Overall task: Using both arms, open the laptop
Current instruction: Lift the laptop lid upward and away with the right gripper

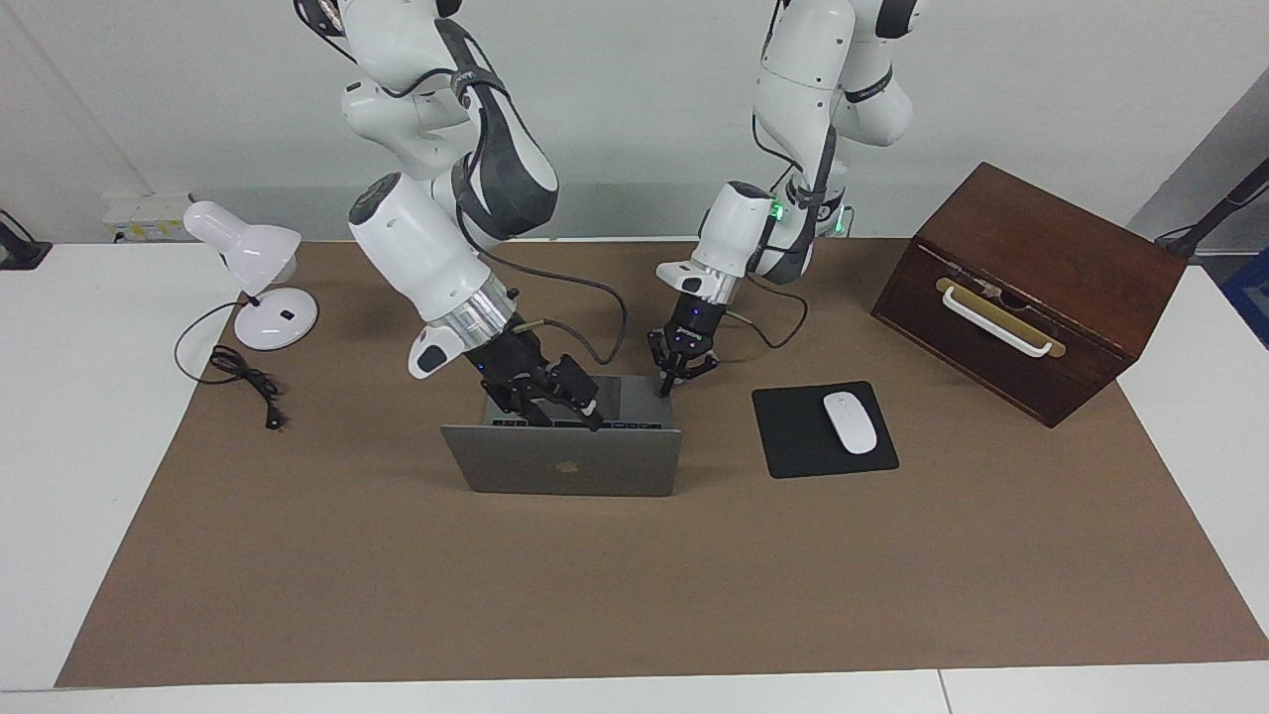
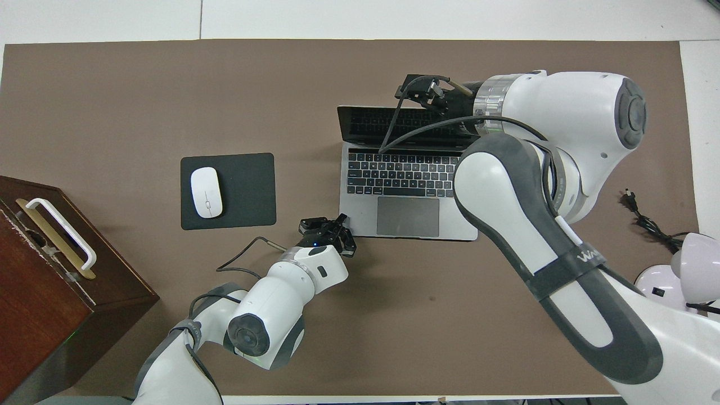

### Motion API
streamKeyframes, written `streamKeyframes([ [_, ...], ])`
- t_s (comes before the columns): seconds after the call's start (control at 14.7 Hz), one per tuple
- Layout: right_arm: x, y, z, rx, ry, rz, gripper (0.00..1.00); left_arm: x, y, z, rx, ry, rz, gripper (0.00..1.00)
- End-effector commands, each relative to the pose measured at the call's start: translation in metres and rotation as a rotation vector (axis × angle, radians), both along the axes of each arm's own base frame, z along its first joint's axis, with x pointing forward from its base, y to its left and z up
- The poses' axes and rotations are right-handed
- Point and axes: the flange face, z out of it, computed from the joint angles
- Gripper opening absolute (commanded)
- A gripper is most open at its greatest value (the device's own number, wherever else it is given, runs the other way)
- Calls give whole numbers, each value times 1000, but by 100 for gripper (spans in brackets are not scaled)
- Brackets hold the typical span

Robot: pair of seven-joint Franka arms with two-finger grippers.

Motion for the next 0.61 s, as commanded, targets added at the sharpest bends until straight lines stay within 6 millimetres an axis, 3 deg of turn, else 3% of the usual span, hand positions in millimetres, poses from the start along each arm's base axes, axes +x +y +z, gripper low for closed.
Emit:
streamKeyframes([
  [0.0, 21, -11, 0, -25, -44, 43, 100, 2, 1, -20, 25, 11, 0, 0],
  [0.2, 27, -12, -8, -39, -57, 69, 100, 2, 1, -20, 25, 11, 0, 0],
  [0.41, 30, -7, 0, -32, -70, 79, 100, 2, 1, -20, 25, 11, 0, 0],
  [0.54, 25, 7, 8, -29, -47, 120, 100, 2, 0, -20, 25, 10, -3, 0],
])
